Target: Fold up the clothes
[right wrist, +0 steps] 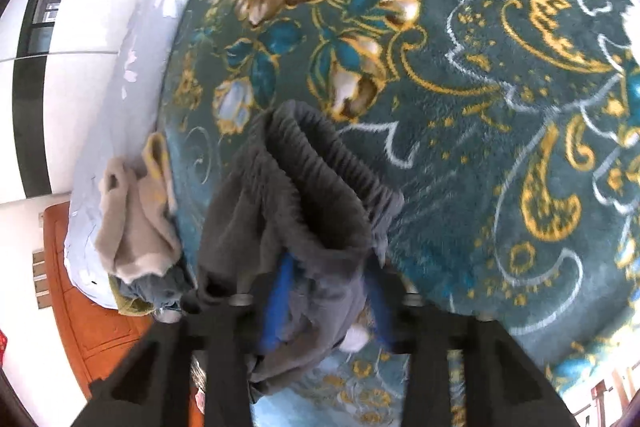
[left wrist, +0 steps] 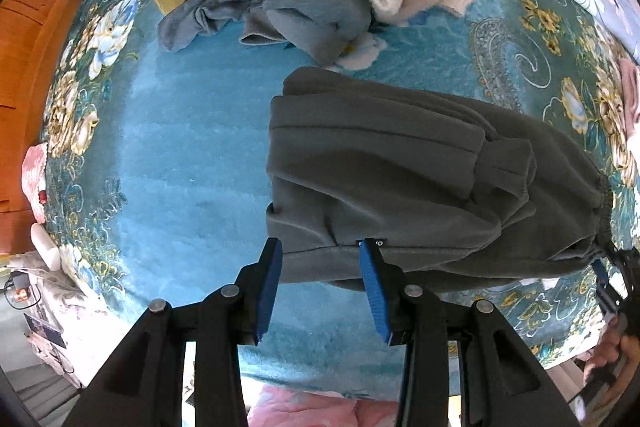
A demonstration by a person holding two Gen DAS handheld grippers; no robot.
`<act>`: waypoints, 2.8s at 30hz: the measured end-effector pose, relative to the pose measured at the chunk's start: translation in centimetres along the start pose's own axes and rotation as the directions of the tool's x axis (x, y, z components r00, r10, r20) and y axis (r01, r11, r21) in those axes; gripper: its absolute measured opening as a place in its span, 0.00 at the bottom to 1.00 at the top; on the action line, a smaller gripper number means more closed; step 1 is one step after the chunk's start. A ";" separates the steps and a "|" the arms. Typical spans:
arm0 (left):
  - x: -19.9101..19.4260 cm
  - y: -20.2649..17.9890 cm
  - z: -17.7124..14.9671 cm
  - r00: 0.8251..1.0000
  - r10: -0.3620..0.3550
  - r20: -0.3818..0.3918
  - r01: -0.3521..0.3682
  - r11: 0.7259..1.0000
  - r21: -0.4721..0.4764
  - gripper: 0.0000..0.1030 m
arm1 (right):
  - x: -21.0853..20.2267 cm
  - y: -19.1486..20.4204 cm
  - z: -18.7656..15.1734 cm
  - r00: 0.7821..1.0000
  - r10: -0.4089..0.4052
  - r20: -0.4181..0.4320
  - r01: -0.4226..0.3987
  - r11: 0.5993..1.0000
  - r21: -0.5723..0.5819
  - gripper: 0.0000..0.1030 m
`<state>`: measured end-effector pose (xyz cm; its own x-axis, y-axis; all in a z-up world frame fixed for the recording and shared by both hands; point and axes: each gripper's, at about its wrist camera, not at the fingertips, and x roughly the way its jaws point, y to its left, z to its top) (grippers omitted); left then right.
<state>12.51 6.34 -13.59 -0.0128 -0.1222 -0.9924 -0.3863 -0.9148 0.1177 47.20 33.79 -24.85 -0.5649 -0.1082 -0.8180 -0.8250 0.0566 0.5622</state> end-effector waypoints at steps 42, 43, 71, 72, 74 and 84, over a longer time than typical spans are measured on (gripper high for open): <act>-0.6 10.7 -4.6 0.990 -0.135 0.037 0.140 0.939 -0.314 0.40 | -4.7 22.5 -8.7 0.988 -0.040 0.147 0.131 0.717 -0.685 0.31; -0.5 11.3 -4.7 0.989 -0.143 0.039 0.148 0.933 -0.327 0.40 | -4.4 24.2 -10.4 0.989 -0.037 0.144 0.132 0.661 -0.738 0.31; 3.0 8.1 0.0 0.819 -0.569 0.081 0.571 0.789 -0.227 0.61 | 0.3 24.9 -15.8 0.959 -0.276 0.069 0.230 0.611 -0.758 0.12; 2.8 7.0 0.8 0.798 -0.597 0.085 0.601 0.774 -0.201 0.65 | 0.0 24.1 -15.0 0.954 -0.289 0.077 0.251 0.632 -0.733 0.12; 2.5 4.7 2.6 0.763 -0.640 0.087 0.645 0.748 -0.157 0.69 | -0.6 22.6 -13.5 0.945 -0.315 0.090 0.288 0.668 -0.686 0.12; 5.9 -3.3 9.1 0.796 -0.605 -0.005 0.601 0.793 -0.100 0.71 | -4.1 18.5 -10.9 0.938 -0.319 0.137 0.334 0.719 -0.609 0.18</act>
<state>5.31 12.12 -20.21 0.2279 0.4540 -0.8614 -0.2221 -0.8371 -0.5000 34.41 24.43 -9.81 -0.2689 0.0167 -0.9630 -0.7731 -0.6001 0.2055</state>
